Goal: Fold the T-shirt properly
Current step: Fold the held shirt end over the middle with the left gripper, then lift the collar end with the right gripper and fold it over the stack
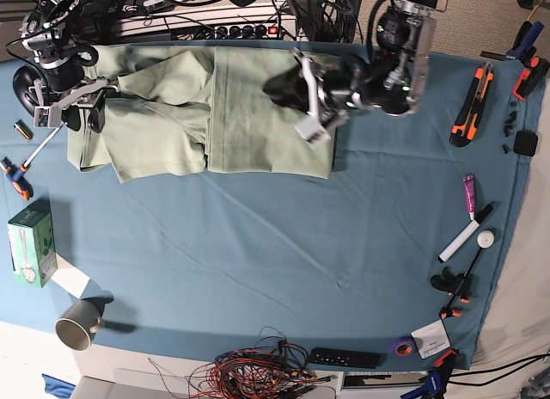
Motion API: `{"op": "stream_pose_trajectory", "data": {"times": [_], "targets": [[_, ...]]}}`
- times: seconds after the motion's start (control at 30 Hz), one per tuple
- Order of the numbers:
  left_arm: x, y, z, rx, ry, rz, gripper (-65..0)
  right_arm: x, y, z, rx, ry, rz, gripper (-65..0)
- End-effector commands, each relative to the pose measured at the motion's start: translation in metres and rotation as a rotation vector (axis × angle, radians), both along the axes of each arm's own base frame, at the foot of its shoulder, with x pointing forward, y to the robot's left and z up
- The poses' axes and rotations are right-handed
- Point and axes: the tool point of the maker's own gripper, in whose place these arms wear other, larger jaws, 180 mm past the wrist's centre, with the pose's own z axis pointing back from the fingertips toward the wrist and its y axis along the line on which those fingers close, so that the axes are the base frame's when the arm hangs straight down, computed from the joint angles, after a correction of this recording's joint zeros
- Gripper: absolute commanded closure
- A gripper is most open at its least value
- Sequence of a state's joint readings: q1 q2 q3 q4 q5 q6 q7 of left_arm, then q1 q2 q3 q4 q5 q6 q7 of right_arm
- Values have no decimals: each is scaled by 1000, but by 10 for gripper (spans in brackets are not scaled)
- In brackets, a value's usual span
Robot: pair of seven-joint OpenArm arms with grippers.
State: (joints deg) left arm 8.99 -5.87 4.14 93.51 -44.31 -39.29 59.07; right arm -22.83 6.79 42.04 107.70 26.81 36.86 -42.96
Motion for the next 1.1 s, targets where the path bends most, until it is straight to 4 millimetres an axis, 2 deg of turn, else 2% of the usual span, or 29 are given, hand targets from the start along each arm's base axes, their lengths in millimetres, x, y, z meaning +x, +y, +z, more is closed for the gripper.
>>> {"op": "stream_pose_trajectory", "data": {"times": [0.0,0.07,0.17,0.2,0.3,0.37,0.5,0.63,0.8,0.97,1.07], "targets": [[11,3,13,-45,-29,27,-176,5,-6,14,-34,-44,1,-292],[16,14,14,-49,-21,61,-176,3,-12,11,-84,-14,0,-294],[21,28,16,-62,-10,92,-176,3,-27,15,-167,14,-2,-375],[21,33,15,-52,-11,94,-176,3,-35,18,-190,19,-22,-384],[21,43,11,-21,-12,90,-177,2,-62,28,-249,25,-124,-384],[21,47,9,-7,-13,88,-177,1,-72,32,-268,33,-157,-384],[21,49,9,-3,-14,87,-177,-1,-66,26,-195,74,-147,-384],[21,49,9,-2,-14,87,-177,-2,-58,10,-95,86,-122,-384],[20,49,8,0,-14,87,-177,0,-63,-11,43,120,-118,-384],[21,49,8,2,-14,87,-177,6,-72,-14,190,106,-106,-384],[21,49,8,1,-14,87,-177,5,-74,-22,267,122,-93,-384]]}}
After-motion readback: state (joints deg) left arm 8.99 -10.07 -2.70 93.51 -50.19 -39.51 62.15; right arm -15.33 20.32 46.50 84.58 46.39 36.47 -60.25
